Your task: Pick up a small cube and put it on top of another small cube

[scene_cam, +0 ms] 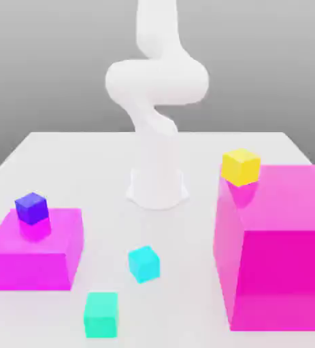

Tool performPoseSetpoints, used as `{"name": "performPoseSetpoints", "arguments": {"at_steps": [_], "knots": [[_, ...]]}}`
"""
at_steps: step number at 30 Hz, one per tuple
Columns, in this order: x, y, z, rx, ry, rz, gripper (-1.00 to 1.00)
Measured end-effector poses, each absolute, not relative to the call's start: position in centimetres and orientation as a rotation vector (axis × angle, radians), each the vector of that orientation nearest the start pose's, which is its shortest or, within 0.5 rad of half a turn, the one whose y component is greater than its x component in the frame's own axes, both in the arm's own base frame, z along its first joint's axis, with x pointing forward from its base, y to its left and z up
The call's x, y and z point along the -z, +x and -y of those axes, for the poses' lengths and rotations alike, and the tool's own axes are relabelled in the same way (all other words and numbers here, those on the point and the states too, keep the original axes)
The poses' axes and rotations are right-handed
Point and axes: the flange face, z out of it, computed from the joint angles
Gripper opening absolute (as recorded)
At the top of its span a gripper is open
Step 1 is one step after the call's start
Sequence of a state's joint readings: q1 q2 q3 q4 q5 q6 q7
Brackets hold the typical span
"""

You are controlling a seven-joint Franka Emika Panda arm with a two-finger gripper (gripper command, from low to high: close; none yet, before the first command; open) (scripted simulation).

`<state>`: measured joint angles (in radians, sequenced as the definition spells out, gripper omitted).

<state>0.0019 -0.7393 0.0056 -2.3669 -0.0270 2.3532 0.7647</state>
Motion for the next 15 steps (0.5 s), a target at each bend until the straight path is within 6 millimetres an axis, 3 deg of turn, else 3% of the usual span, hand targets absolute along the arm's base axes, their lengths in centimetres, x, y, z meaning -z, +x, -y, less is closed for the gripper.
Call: {"name": "performPoseSetpoints", "arguments": {"at_steps": [4,8,12,15], "knots": [[-56.2,40.7,-0.2,0.842,-2.732,-0.915,0.0],[-46.2,41.6,0.6,0.668,-2.887,-0.821,0.0],[-36.1,40.0,1.7,0.454,-3.007,-0.707,0.0],[-28.4,36.8,2.3,0.259,-3.07,-0.596,0.0]]}}
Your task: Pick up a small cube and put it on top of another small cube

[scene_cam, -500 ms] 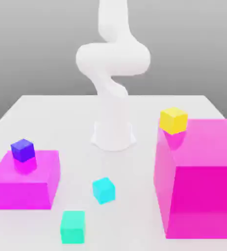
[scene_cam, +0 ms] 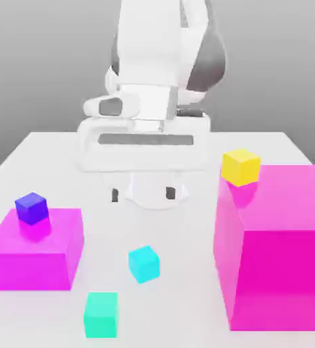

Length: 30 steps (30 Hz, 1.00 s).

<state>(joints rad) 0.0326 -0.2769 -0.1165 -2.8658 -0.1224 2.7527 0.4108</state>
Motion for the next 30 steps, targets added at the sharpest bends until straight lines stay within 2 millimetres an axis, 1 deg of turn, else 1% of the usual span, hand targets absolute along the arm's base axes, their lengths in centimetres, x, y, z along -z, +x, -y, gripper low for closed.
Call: {"name": "performPoseSetpoints", "arguments": {"at_steps": [3,4,6,13,18,19,26,30], "knots": [[-21.0,32.9,2.6,0.062,-3.103,-0.478,0.0],[-19.7,32.4,2.6,0.034,-3.108,-0.462,0.0],[-18.4,32.1,2.6,0.016,-3.112,-0.45,0.0],[-15.5,32.2,2.6,0.015,-3.113,-0.449,0.0],[-13.3,31.6,2.7,0.007,-3.112,-0.445,0.0],[-12.9,31.5,2.7,0.003,-3.112,-0.443,-1.0],[-12.8,31.4,2.7,0.001,-3.111,-0.443,-1.0],[-14.2,31.9,2.6,0.01,-3.112,-0.447,-1.0]]}}
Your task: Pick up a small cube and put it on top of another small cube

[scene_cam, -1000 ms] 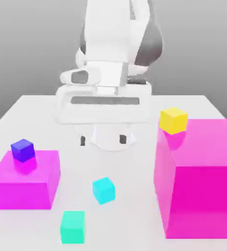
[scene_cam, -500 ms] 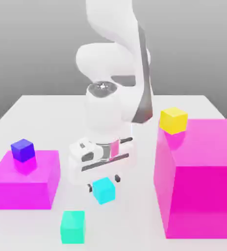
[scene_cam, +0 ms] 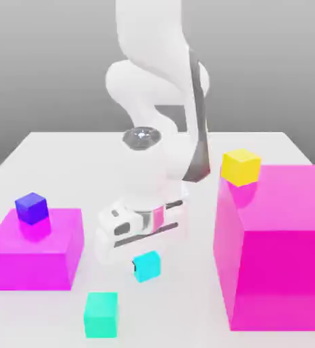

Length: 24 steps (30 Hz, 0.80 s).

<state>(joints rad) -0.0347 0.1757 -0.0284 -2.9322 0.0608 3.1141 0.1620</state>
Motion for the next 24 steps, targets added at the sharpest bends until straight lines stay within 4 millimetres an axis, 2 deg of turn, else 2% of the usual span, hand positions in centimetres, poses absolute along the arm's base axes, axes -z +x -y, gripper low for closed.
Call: {"name": "performPoseSetpoints", "arguments": {"at_steps": [6,13,20,21,24], "knots": [[-16.7,32.2,2.6,0.013,-3.113,-0.45,-1.0],[-19.1,31.5,2.7,0.001,-3.111,-0.444,-1.0],[-18.9,31.7,3.0,0.031,-3.053,-0.428,-1.0],[-18.9,32.0,2.9,0.045,-3.047,-0.419,-1.0],[-20.4,34.7,2.0,0.144,-3.027,-0.361,-1.0]]}}
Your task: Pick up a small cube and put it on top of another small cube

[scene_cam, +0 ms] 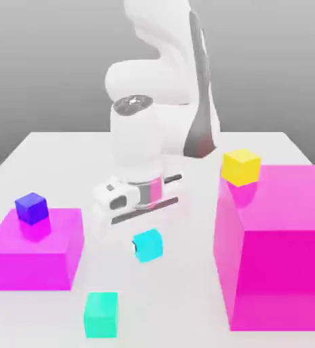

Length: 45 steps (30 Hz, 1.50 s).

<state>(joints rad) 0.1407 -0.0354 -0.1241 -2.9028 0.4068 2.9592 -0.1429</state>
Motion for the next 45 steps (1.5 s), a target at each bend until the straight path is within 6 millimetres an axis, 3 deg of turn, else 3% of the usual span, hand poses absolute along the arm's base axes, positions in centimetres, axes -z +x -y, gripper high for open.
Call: {"name": "performPoseSetpoints", "arguments": {"at_steps": [11,13,15,19,25,34,37,41,45], "knots": [[-29.2,44.9,-3.7,0.549,-2.88,-0.129,-1.0],[-31.8,46.3,-7.1,0.583,-2.823,-0.033,-1.0],[-33.9,46.4,-9.2,0.552,-2.782,-0.009,-1.0],[-37.5,45.1,-12.9,0.435,-2.742,0.005,-1.0],[-42.3,41.2,-17.5,0.257,-2.774,0.007,-1.0],[-48.0,33.5,-21.3,0.099,-2.988,-0.119,-1.0],[-48.0,31.8,-20.0,0.07,-3.061,-0.3,-1.0],[-47.1,30.2,-16.8,0.02,-3.076,-0.641,-1.0],[-42.6,30.0,-15.8,-0.004,-3.046,-0.745,-1.0]]}}
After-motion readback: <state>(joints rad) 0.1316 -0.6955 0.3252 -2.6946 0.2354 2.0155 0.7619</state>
